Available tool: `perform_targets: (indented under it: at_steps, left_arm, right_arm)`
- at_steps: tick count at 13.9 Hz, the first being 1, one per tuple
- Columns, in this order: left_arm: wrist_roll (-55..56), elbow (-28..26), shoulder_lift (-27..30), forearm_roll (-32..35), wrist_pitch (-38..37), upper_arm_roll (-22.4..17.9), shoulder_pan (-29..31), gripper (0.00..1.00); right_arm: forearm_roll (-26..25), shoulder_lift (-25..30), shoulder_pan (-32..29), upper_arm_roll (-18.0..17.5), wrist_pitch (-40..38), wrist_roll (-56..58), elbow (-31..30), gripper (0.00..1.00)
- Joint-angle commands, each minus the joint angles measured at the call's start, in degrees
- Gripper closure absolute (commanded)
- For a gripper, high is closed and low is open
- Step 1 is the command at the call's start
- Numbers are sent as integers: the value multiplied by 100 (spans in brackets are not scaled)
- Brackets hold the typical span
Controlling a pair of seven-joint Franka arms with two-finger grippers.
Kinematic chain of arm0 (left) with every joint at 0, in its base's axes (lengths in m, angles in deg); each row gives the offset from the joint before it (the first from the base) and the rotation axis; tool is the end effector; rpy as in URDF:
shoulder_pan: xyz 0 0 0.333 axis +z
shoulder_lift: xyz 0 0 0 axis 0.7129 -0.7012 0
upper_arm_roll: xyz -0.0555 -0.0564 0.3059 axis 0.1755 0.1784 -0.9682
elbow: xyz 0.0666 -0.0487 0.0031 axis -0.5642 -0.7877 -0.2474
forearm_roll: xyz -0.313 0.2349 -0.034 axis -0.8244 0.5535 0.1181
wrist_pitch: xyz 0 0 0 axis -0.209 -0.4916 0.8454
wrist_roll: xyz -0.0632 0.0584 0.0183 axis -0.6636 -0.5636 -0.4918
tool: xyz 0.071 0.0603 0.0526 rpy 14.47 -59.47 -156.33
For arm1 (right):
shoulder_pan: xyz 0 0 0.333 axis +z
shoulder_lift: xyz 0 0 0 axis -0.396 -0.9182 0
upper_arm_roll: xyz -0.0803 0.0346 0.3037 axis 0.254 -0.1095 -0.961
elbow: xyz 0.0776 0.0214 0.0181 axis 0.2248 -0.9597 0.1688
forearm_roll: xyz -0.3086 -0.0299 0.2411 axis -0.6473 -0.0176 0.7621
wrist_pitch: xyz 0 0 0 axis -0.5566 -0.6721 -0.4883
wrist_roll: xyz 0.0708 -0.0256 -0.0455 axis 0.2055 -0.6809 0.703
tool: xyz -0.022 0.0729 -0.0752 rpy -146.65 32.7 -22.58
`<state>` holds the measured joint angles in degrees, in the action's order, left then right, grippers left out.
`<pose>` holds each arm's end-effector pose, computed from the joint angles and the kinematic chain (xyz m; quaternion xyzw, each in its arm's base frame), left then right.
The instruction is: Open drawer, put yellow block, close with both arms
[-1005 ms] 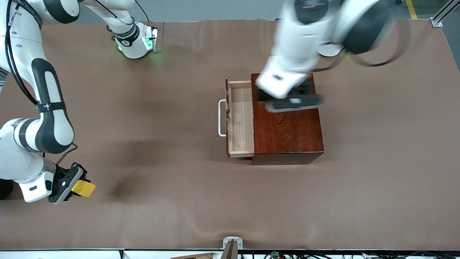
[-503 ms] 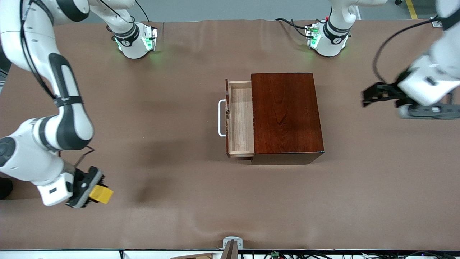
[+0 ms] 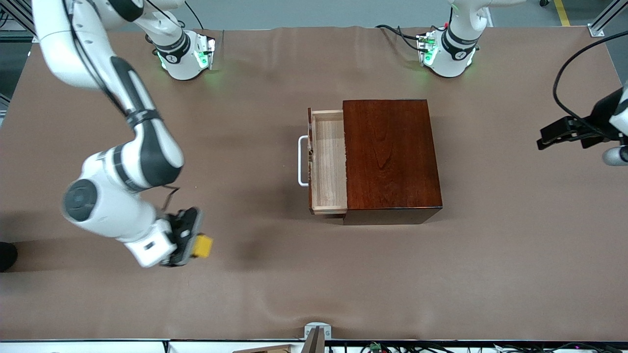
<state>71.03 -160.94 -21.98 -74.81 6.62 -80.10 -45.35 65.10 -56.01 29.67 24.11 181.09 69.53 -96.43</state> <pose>0.5888 -0.0147 0.6250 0.9996 0.0177 -0.0114 0.0187 0.7227 0.2111 0.3816 -0.7473 -0.6568 -0.0863 0.0517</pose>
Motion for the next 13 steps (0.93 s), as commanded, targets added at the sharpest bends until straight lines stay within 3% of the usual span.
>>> perform_targets:
  at_steps: [1,3,7,13]
  left_arm:
    - [-98,-551,361,-26,496,67,57,0]
    - [-107,-842,528,-26,683,75,40,0]
    - [-299,-825,538,-26,631,233,22,0]
    - [-432,-834,520,-26,551,242,31,0]
  right_arm:
    - [-25,207,576,-21,-458,32,126,100]
    - [-25,207,1060,14,-555,-82,337,100]
    - [-244,189,2088,172,-792,-635,496,100]
    - [-263,119,2916,190,-1144,-1085,724,100]
